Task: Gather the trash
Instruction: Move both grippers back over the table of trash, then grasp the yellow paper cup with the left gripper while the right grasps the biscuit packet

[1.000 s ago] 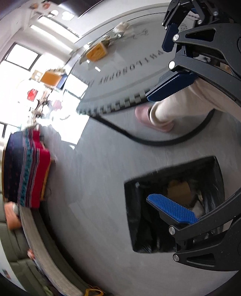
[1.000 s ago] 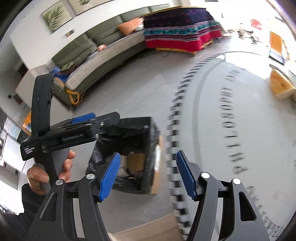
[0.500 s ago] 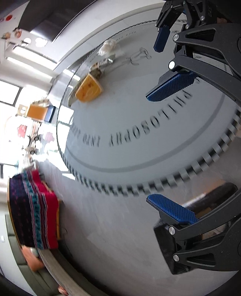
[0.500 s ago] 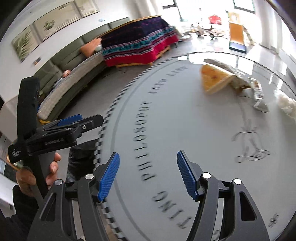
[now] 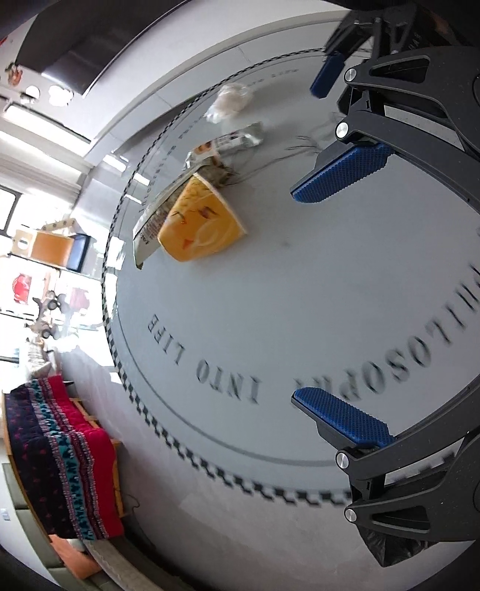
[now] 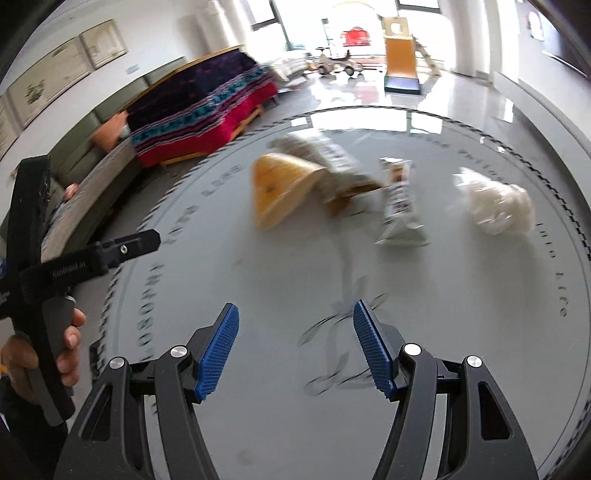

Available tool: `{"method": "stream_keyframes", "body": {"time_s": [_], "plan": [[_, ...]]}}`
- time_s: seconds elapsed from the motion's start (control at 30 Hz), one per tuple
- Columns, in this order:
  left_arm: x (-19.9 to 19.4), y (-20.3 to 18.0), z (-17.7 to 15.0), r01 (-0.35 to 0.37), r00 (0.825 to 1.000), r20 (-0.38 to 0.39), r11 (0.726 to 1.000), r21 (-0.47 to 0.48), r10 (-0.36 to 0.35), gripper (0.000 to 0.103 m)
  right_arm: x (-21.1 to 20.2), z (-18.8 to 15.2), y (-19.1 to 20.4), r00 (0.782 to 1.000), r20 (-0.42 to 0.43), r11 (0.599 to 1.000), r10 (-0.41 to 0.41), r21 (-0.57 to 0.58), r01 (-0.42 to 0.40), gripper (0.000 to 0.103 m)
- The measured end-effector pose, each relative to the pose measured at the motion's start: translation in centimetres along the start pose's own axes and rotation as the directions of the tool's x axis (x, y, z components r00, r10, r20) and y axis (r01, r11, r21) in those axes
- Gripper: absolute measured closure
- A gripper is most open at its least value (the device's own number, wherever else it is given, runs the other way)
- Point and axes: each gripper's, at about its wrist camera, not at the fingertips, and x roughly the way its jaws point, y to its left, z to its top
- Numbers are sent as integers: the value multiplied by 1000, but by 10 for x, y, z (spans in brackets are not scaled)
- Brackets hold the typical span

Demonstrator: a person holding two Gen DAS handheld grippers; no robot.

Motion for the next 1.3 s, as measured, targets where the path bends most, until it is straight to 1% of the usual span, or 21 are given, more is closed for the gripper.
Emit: {"method": "stream_keyframes", "body": {"time_s": [0.2,0.23,0.33,0.4,0.5,0.63,0.73,0.8,0.83,0.9,0.97,1.0,1.03,1.1,1.13,1.17,1.2,1.3], "plan": [[35,-22,45,13,998,-56,998,-66,-17,6,15,23,-36,999,-4,999,-46,24,46,37],[43,-26,53,10,998,-66,997,-72,-14,6,18,26,-41,999,-6,998,-49,29,50,37],[71,-36,71,-31,994,-109,996,-81,22,6,24,33,-52,999,-7,998,-54,41,54,37],[87,-39,80,-38,990,-141,994,-103,23,6,28,38,-57,998,-9,997,-55,47,55,37],[111,-42,93,-41,984,-176,986,-162,12,6,36,47,-62,998,-13,997,-55,52,56,37],[130,-47,102,-51,982,-188,978,-200,13,6,45,58,-65,998,-13,997,-56,49,57,37],[141,-53,108,-103,976,-210,973,-206,59,6,55,68,-68,998,-19,996,-68,49,69,37],[145,-55,107,-120,973,-218,973,-197,75,6,61,73,-70,997,-22,996,-77,52,78,37],[146,-56,106,-130,973,-215,973,-193,88,6,66,76,-72,996,-27,994,-88,54,90,37],[146,-54,104,-127,975,-207,973,-194,86,6,76,81,-77,992,-36,991,-119,63,121,37],[147,-51,99,-136,971,-218,973,-184,94,6,85,85,-79,989,-47,988,-140,65,143,38],[149,-52,96,-139,971,-219,974,-177,99,9,91,87,-81,986,-58,985,-159,65,163,38],[148,-51,93,-137,973,-208,977,-161,102,12,97,89,-82,983,-67,983,-170,63,174,39],[146,-53,90,-148,972,-200,982,-121,122,18,107,88,-84,978,-97,980,-187,57,193,49],[143,-54,88,-145,974,-191,984,-106,123,23,107,87,-82,975,-85,976,-206,45,211,59],[140,-55,87,-136,976,-183,986,-97,117,26,107,87,-79,975,-89,978,-203,29,207,70],[139,-54,86,-122,979,-177,988,-90,104,31,105,86,-76,976,-91,979,-198,25,201,70],[128,-50,78,-48,984,-178,994,-100,29,32,98,80,-74,981,-98,984,-169,46,175,71]]}}
